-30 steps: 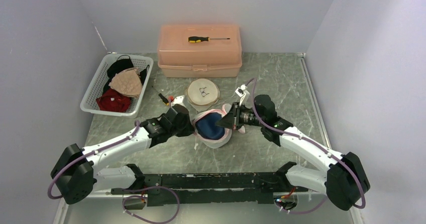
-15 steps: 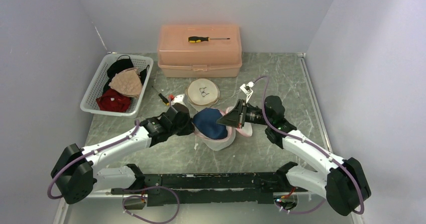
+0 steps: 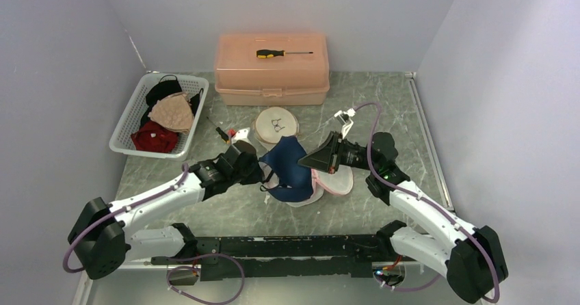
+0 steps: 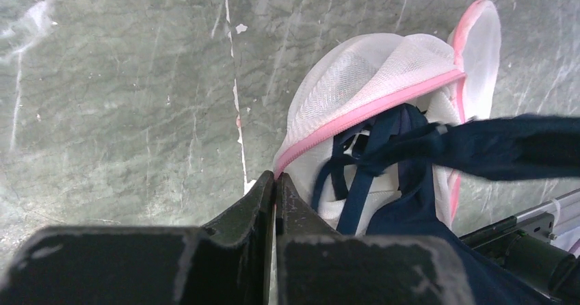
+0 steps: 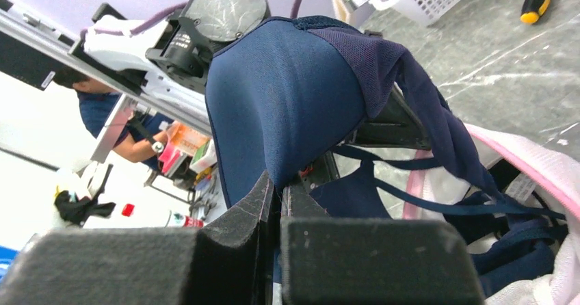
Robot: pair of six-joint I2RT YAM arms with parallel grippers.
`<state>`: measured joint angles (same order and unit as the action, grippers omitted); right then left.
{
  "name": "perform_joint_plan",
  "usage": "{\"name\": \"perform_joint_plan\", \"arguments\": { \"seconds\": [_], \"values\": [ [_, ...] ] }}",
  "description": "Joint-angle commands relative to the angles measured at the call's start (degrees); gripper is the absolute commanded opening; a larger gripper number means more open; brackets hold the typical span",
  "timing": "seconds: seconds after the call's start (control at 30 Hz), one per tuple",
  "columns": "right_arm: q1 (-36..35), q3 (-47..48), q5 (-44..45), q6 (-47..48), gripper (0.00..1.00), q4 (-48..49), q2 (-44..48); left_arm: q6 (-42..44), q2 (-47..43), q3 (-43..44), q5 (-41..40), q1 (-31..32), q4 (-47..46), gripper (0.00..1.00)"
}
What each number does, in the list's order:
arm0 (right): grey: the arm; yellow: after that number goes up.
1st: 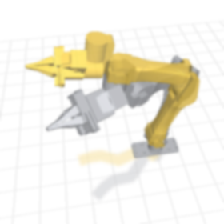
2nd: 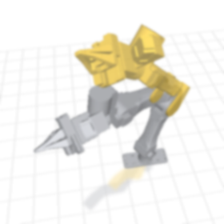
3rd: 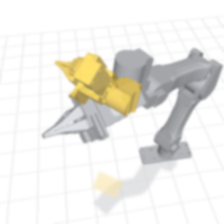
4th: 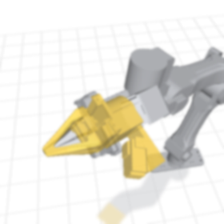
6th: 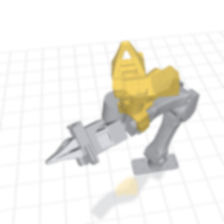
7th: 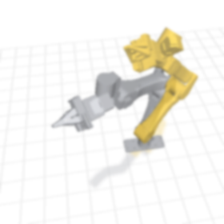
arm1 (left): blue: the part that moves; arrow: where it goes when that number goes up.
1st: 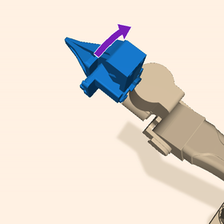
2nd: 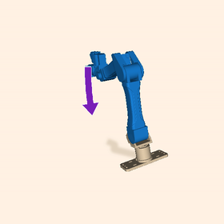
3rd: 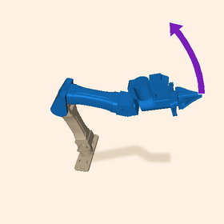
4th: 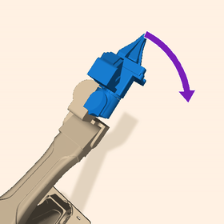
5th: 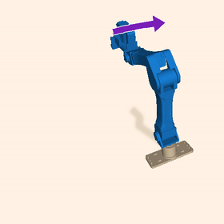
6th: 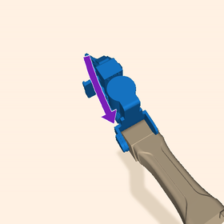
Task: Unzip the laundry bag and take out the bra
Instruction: Pick up the bra from the laundry bag.
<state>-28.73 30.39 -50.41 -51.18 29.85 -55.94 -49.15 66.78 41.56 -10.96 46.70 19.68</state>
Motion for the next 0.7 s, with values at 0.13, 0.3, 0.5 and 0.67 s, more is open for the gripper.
{"name": "perform_joint_plan", "arguments": {
  "seconds": [0.13, 0.3, 0.5, 0.67],
  "values": [
    [2.0, 3.4, 6.0, -1.1, 0.0, 0.3, 3.4, 0.0, -10.5, 0.4, -5.0, 0.0, 3.9, 0.28],
    [2.3, 7.1, 9.1, -0.4, 0.0, -3.8, 5.2, 1.2, -16.9, 2.1, -8.1, 0.0, 8.2, 0.46],
    [2.4, 12.5, 10.3, 2.3, 0.0, -9.5, 6.6, 3.4, -21.7, 4.3, -11.3, 0.0, 11.0, 0.54],
    [2.3, 15.5, 11.5, 3.7, 0.0, -12.6, 7.1, 6.0, -24.3, 4.6, -11.3, 0.0, 9.2, 0.6]
  ]
}}
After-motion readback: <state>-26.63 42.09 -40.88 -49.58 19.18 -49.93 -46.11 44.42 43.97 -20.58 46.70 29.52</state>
